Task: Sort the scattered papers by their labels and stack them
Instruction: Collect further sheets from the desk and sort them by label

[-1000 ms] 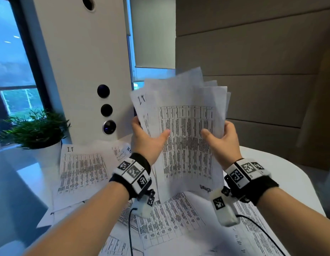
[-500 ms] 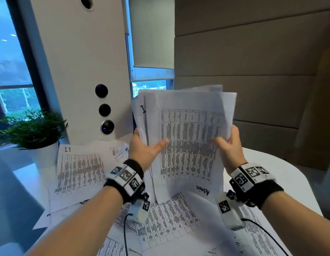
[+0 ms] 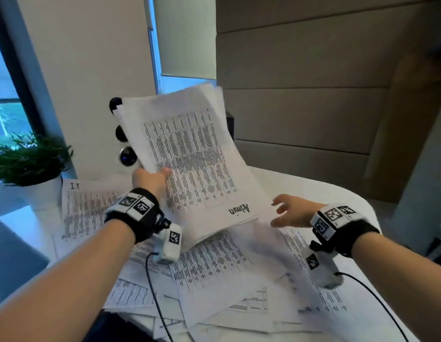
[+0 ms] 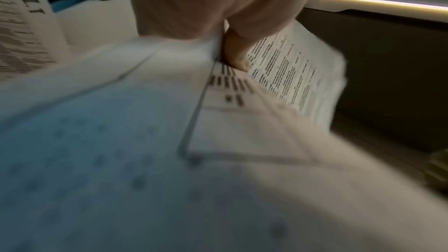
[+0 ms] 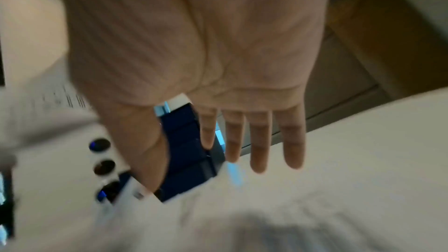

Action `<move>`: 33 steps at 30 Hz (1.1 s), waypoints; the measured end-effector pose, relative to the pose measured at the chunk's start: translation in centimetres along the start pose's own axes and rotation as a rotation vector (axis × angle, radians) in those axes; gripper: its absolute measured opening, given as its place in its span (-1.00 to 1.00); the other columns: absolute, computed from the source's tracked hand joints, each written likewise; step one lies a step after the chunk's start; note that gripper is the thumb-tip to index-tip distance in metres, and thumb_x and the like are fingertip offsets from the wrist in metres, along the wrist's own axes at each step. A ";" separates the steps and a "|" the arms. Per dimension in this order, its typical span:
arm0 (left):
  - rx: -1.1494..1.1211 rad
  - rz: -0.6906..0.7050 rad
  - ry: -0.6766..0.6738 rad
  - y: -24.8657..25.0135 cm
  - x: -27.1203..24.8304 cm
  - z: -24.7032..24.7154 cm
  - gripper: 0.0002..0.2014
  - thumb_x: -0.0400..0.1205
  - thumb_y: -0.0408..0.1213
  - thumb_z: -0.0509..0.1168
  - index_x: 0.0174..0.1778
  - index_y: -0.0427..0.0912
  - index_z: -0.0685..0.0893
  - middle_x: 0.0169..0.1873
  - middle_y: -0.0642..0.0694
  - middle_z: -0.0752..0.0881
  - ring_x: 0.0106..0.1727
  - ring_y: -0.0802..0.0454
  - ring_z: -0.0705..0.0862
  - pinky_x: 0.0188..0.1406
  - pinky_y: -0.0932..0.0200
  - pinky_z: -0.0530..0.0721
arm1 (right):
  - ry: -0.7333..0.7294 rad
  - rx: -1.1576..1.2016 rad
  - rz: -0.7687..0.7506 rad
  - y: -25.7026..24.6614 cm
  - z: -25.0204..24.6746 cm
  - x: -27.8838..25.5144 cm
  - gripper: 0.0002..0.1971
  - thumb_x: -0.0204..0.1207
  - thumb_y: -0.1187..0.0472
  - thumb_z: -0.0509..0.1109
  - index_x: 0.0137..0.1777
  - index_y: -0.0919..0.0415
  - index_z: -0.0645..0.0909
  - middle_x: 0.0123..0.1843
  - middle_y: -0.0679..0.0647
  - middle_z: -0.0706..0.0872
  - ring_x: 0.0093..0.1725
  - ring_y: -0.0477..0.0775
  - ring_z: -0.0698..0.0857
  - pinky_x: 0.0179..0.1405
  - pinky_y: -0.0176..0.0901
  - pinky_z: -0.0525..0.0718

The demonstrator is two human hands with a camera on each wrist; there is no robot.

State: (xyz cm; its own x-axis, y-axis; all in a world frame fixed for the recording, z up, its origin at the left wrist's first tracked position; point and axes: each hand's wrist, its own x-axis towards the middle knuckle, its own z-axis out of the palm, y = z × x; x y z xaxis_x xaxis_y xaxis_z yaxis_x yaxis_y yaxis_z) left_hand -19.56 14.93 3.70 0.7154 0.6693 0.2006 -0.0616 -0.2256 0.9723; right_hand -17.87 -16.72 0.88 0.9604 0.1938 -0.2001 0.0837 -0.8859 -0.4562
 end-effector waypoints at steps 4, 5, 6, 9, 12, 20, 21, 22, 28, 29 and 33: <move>0.084 -0.102 -0.141 -1.8 -0.8 -0.6 -0.62 0.59 -0.32 0.40 0.29 -0.41 0.60 0.22 -0.26 0.69 0.22 -0.24 0.66 0.17 0.04 0.58 | -0.173 -0.396 0.176 3.4 1.4 -1.6 0.10 0.15 -0.38 0.56 0.64 -0.08 0.11 0.63 -0.04 0.35 0.55 0.13 0.41 0.48 0.06 0.40; 0.121 -0.102 -0.176 -2.2 -1.3 -0.6 -0.63 0.60 -0.35 0.39 0.30 -0.42 0.60 0.19 -0.23 0.68 0.23 -0.21 0.65 0.13 0.11 0.54 | -0.161 -0.406 0.211 4.2 1.5 -1.7 0.16 0.11 -0.42 0.55 0.65 -0.05 0.09 0.64 -0.02 0.34 0.56 0.15 0.40 0.49 0.08 0.39; 0.155 -0.100 -0.202 -2.7 -1.7 -0.4 -0.66 0.61 -0.38 0.38 0.27 -0.43 0.60 0.14 -0.22 0.68 0.21 -0.18 0.64 0.11 0.14 0.51 | -0.145 -0.397 0.247 4.8 1.5 -2.0 0.20 0.07 -0.45 0.54 0.66 0.00 0.09 0.64 0.02 0.34 0.56 0.18 0.40 0.50 0.11 0.39; 0.240 -0.102 -0.257 -3.9 -2.2 0.3 -0.81 0.60 -0.36 0.38 0.07 -0.38 0.65 0.05 -0.22 0.69 0.22 -0.24 0.65 0.18 0.07 0.56 | -0.066 -0.358 0.347 6.5 1.5 -2.2 0.23 -0.03 -0.47 0.56 0.57 0.15 0.21 0.53 0.13 0.48 0.45 0.26 0.50 0.41 0.18 0.48; 0.269 -0.117 -0.306 -4.6 -2.5 1.3 -0.69 0.62 -0.38 0.34 0.28 -0.36 0.61 0.22 -0.26 0.69 0.26 -0.24 0.64 0.29 -0.04 0.55 | 0.015 -0.253 0.414 7.6 1.6 -2.0 0.12 -0.25 -0.41 0.66 0.30 0.17 0.42 0.19 0.17 0.69 0.12 0.28 0.66 0.09 0.18 0.72; 0.455 -0.152 -0.450 -6.7 -3.2 2.3 -0.64 0.62 -0.35 0.34 0.34 -0.34 0.58 0.28 -0.28 0.67 0.25 -0.21 0.64 0.18 0.01 0.58 | -0.027 -0.097 0.336 6.2 1.2 -1.5 -0.36 0.00 -0.33 0.65 -0.15 0.18 0.66 -0.21 0.08 0.80 -0.20 0.15 0.77 -0.09 -0.11 0.72; 0.472 -0.156 -0.460 -6.8 -3.4 2.3 -0.63 0.63 -0.36 0.32 0.37 -0.34 0.56 0.31 -0.28 0.65 0.28 -0.21 0.62 0.18 0.03 0.57 | -0.024 -0.081 0.336 6.2 1.3 -1.2 -0.33 -0.06 -0.39 0.63 -0.16 0.15 0.65 -0.19 0.06 0.80 -0.17 0.13 0.77 -0.02 -0.06 0.73; 0.488 -0.155 -0.462 -7.0 -3.4 2.2 -0.62 0.64 -0.36 0.30 0.40 -0.34 0.54 0.33 -0.28 0.62 0.32 -0.22 0.60 0.21 0.03 0.56 | -0.028 -0.072 0.335 6.2 1.4 -1.0 -0.30 -0.10 -0.43 0.61 -0.17 0.13 0.64 -0.16 0.04 0.80 -0.14 0.12 0.76 0.03 -0.02 0.72; 0.601 -0.151 -0.492 -7.0 -3.0 1.8 -0.60 0.69 -0.26 0.25 0.40 -0.40 0.50 0.38 -0.33 0.57 0.30 -0.22 0.59 0.25 0.08 0.55 | 0.020 -0.019 0.355 5.5 2.2 -0.2 -0.27 0.02 -0.23 0.69 0.12 0.18 0.61 -0.04 0.07 0.73 -0.02 0.18 0.69 0.08 0.01 0.67; 0.607 -0.152 -0.484 -7.2 -3.0 1.8 -0.59 0.69 -0.26 0.26 0.40 -0.41 0.49 0.39 -0.33 0.57 0.34 -0.23 0.57 0.28 0.06 0.54 | 0.014 -0.007 0.356 5.2 2.2 -0.2 -0.28 0.08 -0.20 0.68 0.16 0.19 0.61 0.00 0.07 0.72 0.00 0.18 0.68 0.06 -0.01 0.65; 0.662 -0.147 -0.507 -7.4 -3.0 2.2 -0.57 0.70 -0.23 0.23 0.45 -0.39 0.47 0.43 -0.31 0.54 0.43 -0.23 0.51 0.38 0.04 0.47 | -0.028 0.051 0.328 4.3 1.9 -0.2 -0.33 0.20 -0.21 0.63 0.21 0.18 0.61 0.02 0.08 0.70 -0.03 0.16 0.66 -0.09 -0.09 0.59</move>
State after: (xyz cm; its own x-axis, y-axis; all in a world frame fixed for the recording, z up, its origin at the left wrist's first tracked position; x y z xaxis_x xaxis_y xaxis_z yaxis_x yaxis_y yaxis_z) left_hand -19.75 13.08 -4.38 0.9195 0.3616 -0.1544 0.3641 -0.6350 0.6813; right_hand -18.25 -19.74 -2.71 0.9263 -0.0867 -0.3666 -0.2430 -0.8811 -0.4057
